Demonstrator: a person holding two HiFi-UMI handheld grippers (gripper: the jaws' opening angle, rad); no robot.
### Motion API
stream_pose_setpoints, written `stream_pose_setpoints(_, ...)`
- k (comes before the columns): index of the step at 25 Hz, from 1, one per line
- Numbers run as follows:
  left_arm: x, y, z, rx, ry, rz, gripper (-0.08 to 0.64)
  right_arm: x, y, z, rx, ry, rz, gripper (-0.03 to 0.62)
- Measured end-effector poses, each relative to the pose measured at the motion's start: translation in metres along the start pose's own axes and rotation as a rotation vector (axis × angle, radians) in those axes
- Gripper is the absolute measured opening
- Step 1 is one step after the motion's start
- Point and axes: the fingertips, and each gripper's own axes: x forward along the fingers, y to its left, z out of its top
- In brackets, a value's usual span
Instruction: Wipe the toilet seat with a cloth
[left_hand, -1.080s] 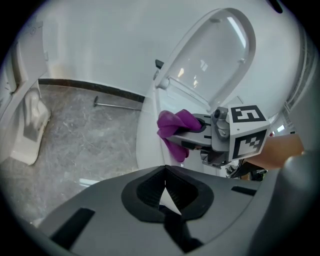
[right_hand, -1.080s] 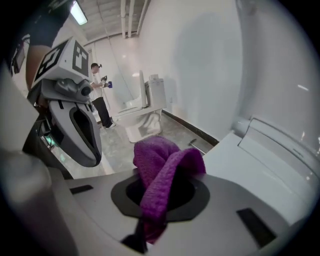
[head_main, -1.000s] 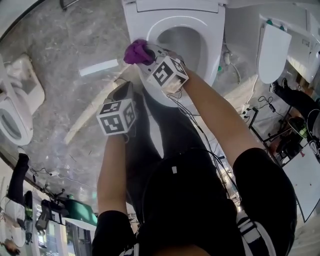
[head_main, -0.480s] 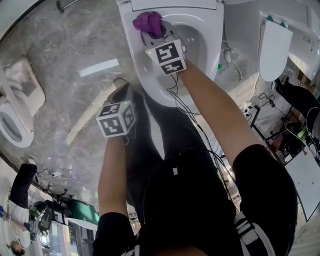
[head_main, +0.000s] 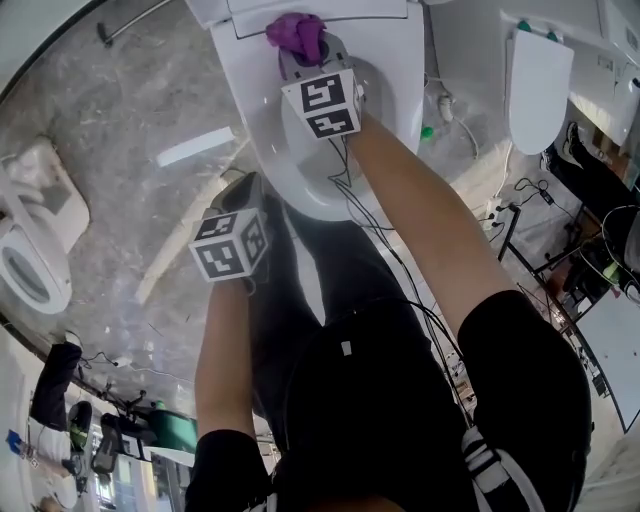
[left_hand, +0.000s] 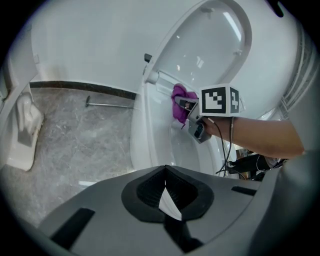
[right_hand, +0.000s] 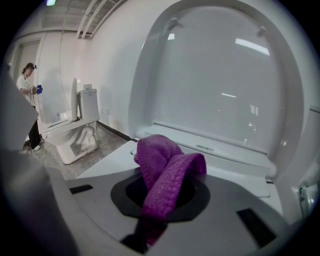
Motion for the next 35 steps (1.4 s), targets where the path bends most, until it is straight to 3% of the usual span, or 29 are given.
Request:
stream_pose_setpoints(6, 0.015, -0.012, 0.004, 0.037, 0.029, -0.005, 0.009, -0.007, -0.044, -0.011, -0.05, 0.047, -0.048, 0.049)
stream_pose_setpoints(22, 0.05, -0.061, 0.023, 0.154, 0.089, -0.034, 0.009, -0.041, -0.172, -0.054, 0.016, 0.124, -0.233, 0.049)
stream_pose_setpoints(29, 0.055, -0.074, 0.02, 0.178, 0.105, -0.043, 0.009, -0.049, -0.205, -0.06, -0.051, 0.14, -0.198, 0.049)
stream_pose_setpoints(35, 0.054, -0.074, 0.015, 0.184, 0.113, -0.043, 0.009, -0.055, -0.22, -0.063, 0.062, 0.11, -0.246, 0.049)
